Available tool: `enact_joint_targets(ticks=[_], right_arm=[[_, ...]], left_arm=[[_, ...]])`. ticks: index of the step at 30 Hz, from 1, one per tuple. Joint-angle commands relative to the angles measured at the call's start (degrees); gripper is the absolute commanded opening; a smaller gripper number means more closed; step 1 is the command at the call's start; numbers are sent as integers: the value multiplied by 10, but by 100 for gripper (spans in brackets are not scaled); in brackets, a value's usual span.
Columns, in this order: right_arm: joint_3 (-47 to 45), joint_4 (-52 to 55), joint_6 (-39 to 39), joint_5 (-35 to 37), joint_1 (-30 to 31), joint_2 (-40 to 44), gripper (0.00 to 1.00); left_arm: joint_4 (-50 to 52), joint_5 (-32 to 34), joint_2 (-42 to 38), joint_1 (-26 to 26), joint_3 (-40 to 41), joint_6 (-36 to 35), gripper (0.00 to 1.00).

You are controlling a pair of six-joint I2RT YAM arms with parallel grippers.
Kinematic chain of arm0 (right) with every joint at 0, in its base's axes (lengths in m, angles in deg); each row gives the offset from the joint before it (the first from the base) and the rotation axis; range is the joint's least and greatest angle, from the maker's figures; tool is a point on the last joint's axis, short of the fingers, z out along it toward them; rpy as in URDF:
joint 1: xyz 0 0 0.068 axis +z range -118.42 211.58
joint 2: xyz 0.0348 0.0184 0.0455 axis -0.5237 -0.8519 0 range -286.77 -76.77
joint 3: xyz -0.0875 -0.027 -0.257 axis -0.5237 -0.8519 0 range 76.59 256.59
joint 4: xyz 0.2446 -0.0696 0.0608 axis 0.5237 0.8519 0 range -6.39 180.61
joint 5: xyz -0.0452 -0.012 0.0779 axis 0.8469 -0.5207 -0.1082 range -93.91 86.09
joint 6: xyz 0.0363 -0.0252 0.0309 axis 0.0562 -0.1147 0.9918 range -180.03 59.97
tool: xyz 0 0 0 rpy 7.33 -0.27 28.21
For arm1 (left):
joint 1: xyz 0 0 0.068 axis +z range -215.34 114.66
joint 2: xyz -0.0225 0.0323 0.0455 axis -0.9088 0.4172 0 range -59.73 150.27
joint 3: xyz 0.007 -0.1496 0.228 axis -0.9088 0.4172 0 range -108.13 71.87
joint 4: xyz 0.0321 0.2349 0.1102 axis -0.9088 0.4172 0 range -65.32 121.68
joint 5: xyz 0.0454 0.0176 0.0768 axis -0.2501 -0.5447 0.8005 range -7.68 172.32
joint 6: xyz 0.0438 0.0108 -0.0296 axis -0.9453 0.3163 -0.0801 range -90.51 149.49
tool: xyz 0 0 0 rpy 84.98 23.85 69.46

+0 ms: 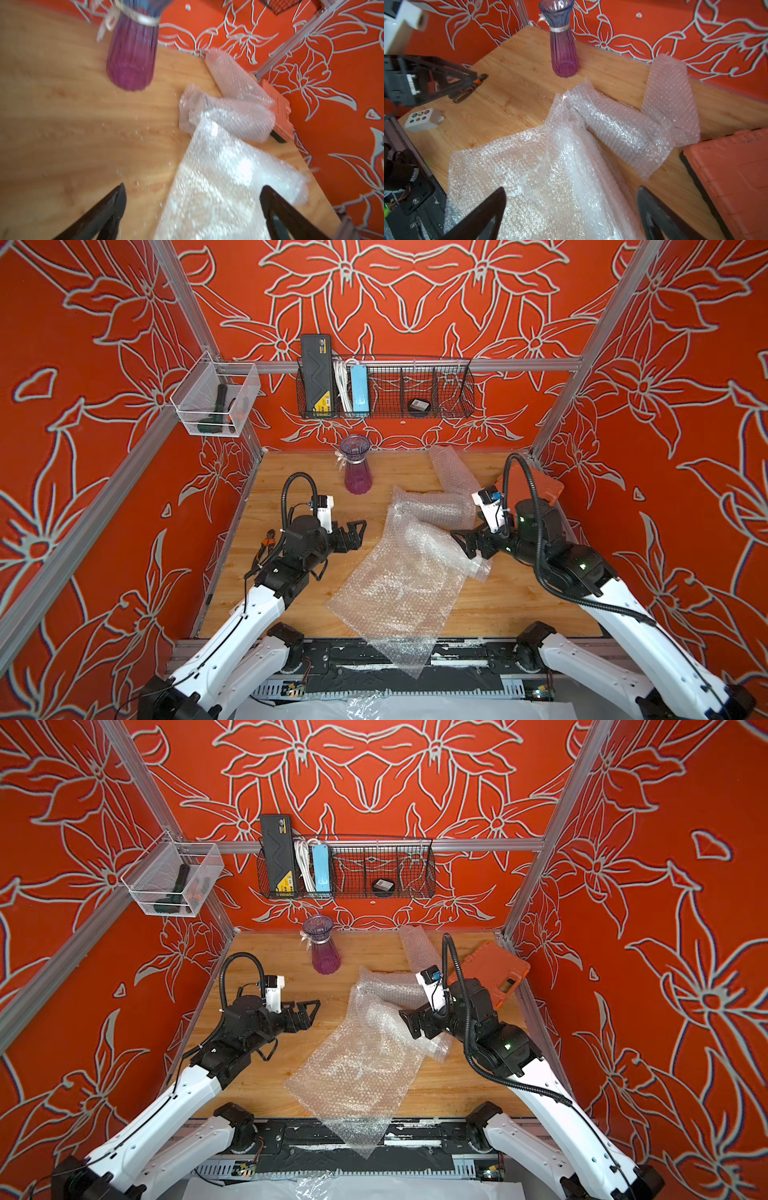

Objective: Unwrap the vase from the bubble wrap
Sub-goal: Pick up the bubble wrap from the center of the board.

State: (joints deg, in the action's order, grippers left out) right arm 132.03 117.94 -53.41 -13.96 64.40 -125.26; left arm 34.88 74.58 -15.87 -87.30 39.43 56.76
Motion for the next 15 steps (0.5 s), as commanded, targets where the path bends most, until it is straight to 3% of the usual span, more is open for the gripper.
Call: enact_joint_targets(ticks=[1, 7, 11, 15], right_arm=[[-19, -19, 9, 6, -4, 19, 98], [-56, -40, 30, 11, -5, 45, 98], [-72, -52, 36, -8, -5, 48, 98], [-95, -84, 26, -45, -5, 47, 98]], left_arm=[[129, 25, -48, -64, 14, 101, 98], [205, -22, -49, -123, 53, 215, 94], [314, -46, -48, -131, 27, 199, 98], [429, -26, -14, -132, -33, 193, 98]])
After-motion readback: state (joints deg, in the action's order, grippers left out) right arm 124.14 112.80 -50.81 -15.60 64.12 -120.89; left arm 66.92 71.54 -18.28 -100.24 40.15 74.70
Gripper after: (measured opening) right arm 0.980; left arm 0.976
